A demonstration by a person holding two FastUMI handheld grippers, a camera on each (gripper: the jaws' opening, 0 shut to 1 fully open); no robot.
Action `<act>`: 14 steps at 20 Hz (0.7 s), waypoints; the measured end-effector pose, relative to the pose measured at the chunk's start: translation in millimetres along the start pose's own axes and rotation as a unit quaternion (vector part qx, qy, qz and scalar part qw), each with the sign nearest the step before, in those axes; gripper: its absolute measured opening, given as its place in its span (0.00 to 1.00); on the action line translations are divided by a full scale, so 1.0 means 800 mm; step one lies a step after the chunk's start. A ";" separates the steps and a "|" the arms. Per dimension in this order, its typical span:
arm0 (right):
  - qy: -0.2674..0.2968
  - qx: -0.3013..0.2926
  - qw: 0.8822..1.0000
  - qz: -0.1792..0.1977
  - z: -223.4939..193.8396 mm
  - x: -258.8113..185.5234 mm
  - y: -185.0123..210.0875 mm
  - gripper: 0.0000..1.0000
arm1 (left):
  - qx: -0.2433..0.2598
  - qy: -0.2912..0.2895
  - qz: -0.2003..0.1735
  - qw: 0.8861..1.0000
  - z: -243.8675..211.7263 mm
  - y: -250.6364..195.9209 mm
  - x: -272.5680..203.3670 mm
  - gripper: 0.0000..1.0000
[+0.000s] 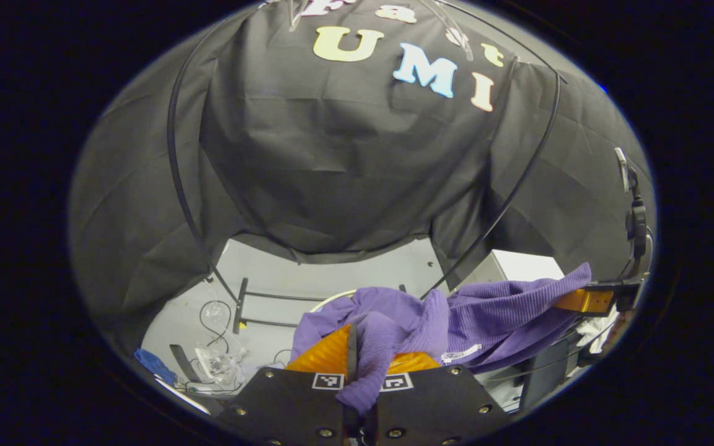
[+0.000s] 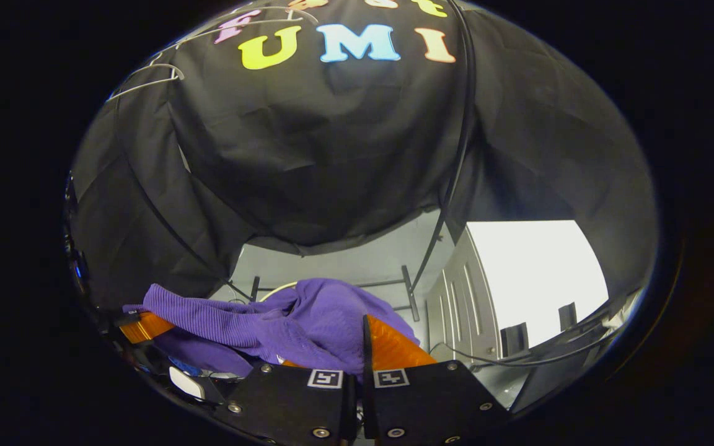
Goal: Grasp the clothes on the hanger with both hands and then place them into the laundry hamper below.
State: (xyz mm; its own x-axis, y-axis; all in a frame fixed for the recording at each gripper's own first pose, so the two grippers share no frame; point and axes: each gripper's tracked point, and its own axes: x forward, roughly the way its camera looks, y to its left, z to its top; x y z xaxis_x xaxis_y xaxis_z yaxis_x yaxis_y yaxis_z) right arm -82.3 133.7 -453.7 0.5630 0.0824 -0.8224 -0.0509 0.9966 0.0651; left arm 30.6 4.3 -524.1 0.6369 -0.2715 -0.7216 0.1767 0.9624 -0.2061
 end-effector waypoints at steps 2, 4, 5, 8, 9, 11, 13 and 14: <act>0.011 0.006 1.000 -0.001 -0.007 0.010 0.002 0.04 | -0.001 0.007 -0.001 1.000 -0.008 0.000 0.011 0.00; 0.018 0.008 1.000 0.005 -0.011 0.014 0.005 0.04 | -0.002 0.014 -0.005 1.000 -0.009 -0.006 0.015 0.00; 0.020 0.007 1.000 0.011 -0.011 0.016 0.008 0.04 | -0.003 0.015 -0.009 1.000 -0.008 -0.011 0.020 0.00; 0.029 -0.006 0.999 0.020 -0.015 0.018 0.016 0.05 | -0.001 0.018 -0.022 1.000 -0.012 -0.021 0.025 0.00; 0.030 -0.008 0.999 0.022 -0.017 0.020 0.017 0.05 | 0.002 0.020 -0.023 1.000 -0.012 -0.023 0.026 0.00; 0.034 -0.012 0.999 0.029 -0.018 0.021 0.023 0.05 | -0.001 0.022 -0.026 0.999 -0.016 -0.026 0.026 0.00; 0.039 -0.018 0.999 0.033 -0.018 0.022 0.025 0.05 | -0.006 0.024 -0.028 0.999 -0.017 -0.029 0.025 0.00; 0.041 -0.021 0.998 0.035 -0.022 0.023 0.025 0.05 | -0.007 0.025 -0.026 0.999 -0.018 -0.029 0.024 0.00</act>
State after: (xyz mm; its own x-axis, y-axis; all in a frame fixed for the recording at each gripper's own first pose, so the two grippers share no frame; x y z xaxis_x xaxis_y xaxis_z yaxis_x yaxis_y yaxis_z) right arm -87.7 154.8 -477.4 0.4870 0.1494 -0.8605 -0.1239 0.9871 0.1013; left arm 27.6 -23.7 -542.6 0.5884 -0.3212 -0.7420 0.1981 0.9470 -0.2528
